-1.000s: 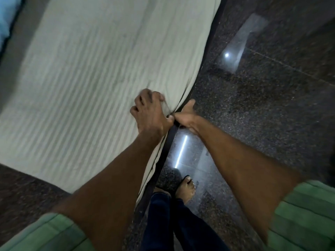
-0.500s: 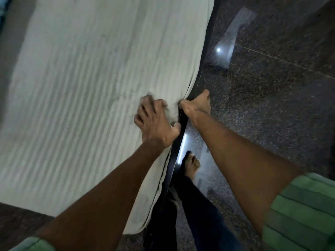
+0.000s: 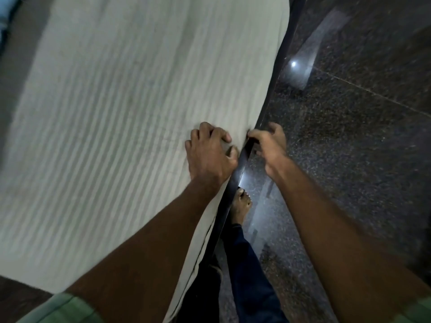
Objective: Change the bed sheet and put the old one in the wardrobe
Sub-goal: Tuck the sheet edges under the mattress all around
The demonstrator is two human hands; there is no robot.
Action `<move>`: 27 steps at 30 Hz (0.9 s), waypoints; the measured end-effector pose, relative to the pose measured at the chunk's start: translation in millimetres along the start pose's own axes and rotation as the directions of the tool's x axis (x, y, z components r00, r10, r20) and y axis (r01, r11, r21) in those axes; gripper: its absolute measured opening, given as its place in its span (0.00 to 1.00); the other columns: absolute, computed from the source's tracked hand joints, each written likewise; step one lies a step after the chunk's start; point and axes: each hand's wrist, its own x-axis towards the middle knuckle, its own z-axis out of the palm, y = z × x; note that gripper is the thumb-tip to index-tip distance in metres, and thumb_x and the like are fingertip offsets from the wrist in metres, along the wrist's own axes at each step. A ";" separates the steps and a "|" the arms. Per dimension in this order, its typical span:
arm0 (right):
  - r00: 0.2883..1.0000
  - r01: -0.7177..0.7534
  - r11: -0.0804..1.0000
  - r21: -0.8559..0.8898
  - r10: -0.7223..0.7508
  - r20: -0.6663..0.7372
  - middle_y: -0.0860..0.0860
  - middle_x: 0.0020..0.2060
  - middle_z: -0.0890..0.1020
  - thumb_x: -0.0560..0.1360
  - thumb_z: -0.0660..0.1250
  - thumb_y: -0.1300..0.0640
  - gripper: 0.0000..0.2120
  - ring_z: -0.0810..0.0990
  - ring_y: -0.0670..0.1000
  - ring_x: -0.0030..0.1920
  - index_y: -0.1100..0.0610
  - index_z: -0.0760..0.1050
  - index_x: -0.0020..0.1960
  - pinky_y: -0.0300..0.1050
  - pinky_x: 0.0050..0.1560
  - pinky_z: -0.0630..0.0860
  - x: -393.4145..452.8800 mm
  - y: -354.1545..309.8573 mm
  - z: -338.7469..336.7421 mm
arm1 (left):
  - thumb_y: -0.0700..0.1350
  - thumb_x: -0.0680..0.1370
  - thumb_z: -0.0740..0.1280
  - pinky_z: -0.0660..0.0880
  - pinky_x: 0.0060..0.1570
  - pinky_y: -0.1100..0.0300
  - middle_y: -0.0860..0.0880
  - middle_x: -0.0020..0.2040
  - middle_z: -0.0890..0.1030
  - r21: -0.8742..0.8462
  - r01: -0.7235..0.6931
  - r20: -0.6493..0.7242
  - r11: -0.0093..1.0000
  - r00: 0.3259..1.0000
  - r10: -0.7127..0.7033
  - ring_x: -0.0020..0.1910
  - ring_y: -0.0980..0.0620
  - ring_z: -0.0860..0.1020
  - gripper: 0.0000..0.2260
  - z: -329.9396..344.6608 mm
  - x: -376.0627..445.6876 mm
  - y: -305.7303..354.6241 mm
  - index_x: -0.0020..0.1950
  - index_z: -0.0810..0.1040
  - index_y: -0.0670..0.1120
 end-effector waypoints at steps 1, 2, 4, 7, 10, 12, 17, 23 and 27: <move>0.995 0.067 0.995 -0.068 -0.071 -0.073 0.49 0.55 0.81 0.67 0.77 0.57 0.34 0.82 0.48 0.51 0.53 0.69 0.70 0.47 0.50 0.81 5.0 -6.5 3.7 | 0.55 0.70 0.72 0.72 0.55 0.48 0.52 0.55 0.74 0.004 0.006 -0.009 1.000 1.000 -0.006 0.55 0.46 0.74 0.11 1.5 2.8 4.2 0.50 0.78 0.55; 0.988 0.099 0.986 -0.134 -0.113 -0.104 0.49 0.57 0.80 0.64 0.78 0.56 0.41 0.82 0.49 0.53 0.53 0.67 0.74 0.49 0.54 0.82 11.7 -13.5 7.1 | 0.55 0.70 0.72 0.72 0.55 0.48 0.51 0.55 0.74 0.004 0.009 -0.015 1.000 1.000 -0.009 0.55 0.46 0.74 0.12 3.4 8.3 8.5 0.51 0.77 0.54; 0.978 0.143 0.950 -0.279 -0.178 -0.106 0.48 0.58 0.81 0.57 0.78 0.52 0.49 0.82 0.49 0.54 0.50 0.65 0.76 0.49 0.57 0.82 24.4 -25.4 12.6 | 0.56 0.70 0.72 0.72 0.55 0.48 0.50 0.57 0.72 0.014 0.011 -0.036 1.000 0.999 -0.011 0.56 0.46 0.73 0.16 5.2 19.5 14.4 0.54 0.75 0.54; 0.966 0.162 0.892 -0.422 -0.230 -0.115 0.50 0.65 0.78 0.48 0.76 0.46 0.57 0.79 0.53 0.64 0.49 0.62 0.77 0.52 0.63 0.80 37.9 -30.0 13.8 | 0.58 0.67 0.75 0.70 0.56 0.49 0.50 0.61 0.69 0.018 0.071 -0.059 0.997 0.996 -0.070 0.59 0.47 0.71 0.25 10.3 38.8 17.8 0.59 0.72 0.54; 0.981 0.024 0.871 -0.491 -0.114 -0.156 0.55 0.74 0.69 0.50 0.79 0.47 0.63 0.70 0.59 0.73 0.52 0.55 0.80 0.58 0.69 0.74 46.3 -34.8 13.7 | 0.61 0.64 0.78 0.66 0.53 0.50 0.50 0.61 0.68 0.012 0.202 -0.031 0.979 0.979 -0.202 0.59 0.46 0.70 0.30 18.8 59.8 28.0 0.59 0.71 0.54; 0.987 -0.023 0.803 -0.596 -0.077 -0.142 0.56 0.75 0.66 0.55 0.78 0.50 0.58 0.66 0.61 0.75 0.52 0.55 0.80 0.60 0.70 0.72 52.1 -44.1 18.8 | 0.62 0.61 0.79 0.65 0.53 0.49 0.49 0.61 0.69 0.062 0.308 0.000 0.949 0.951 -0.309 0.59 0.45 0.70 0.32 24.8 67.3 38.1 0.59 0.70 0.52; 0.986 -0.054 0.805 -0.591 0.137 0.096 0.56 0.68 0.72 0.63 0.80 0.60 0.48 0.74 0.57 0.66 0.57 0.57 0.76 0.49 0.54 0.77 63.9 -67.1 16.8 | 0.56 0.59 0.82 0.68 0.55 0.46 0.46 0.63 0.69 0.138 0.449 0.038 0.883 0.888 -0.458 0.61 0.43 0.70 0.36 31.2 85.1 51.9 0.61 0.69 0.49; 0.998 0.057 0.977 -0.208 -0.056 0.007 0.46 0.50 0.82 0.65 0.76 0.55 0.31 0.81 0.47 0.48 0.52 0.72 0.66 0.42 0.42 0.77 72.1 -78.9 -5.3 | 0.51 0.59 0.80 0.65 0.55 0.48 0.48 0.62 0.68 0.061 0.406 0.079 0.912 0.909 -0.410 0.61 0.44 0.71 0.32 32.0 94.0 49.2 0.59 0.70 0.51; 0.959 0.170 0.944 -0.283 -0.225 -0.175 0.47 0.52 0.82 0.62 0.77 0.54 0.32 0.83 0.50 0.49 0.51 0.74 0.64 0.39 0.43 0.77 73.1 -81.8 8.2 | 0.58 0.65 0.76 0.64 0.62 0.46 0.49 0.63 0.67 -0.035 0.401 0.195 0.915 0.901 -0.387 0.64 0.44 0.68 0.26 22.3 87.3 44.9 0.57 0.70 0.52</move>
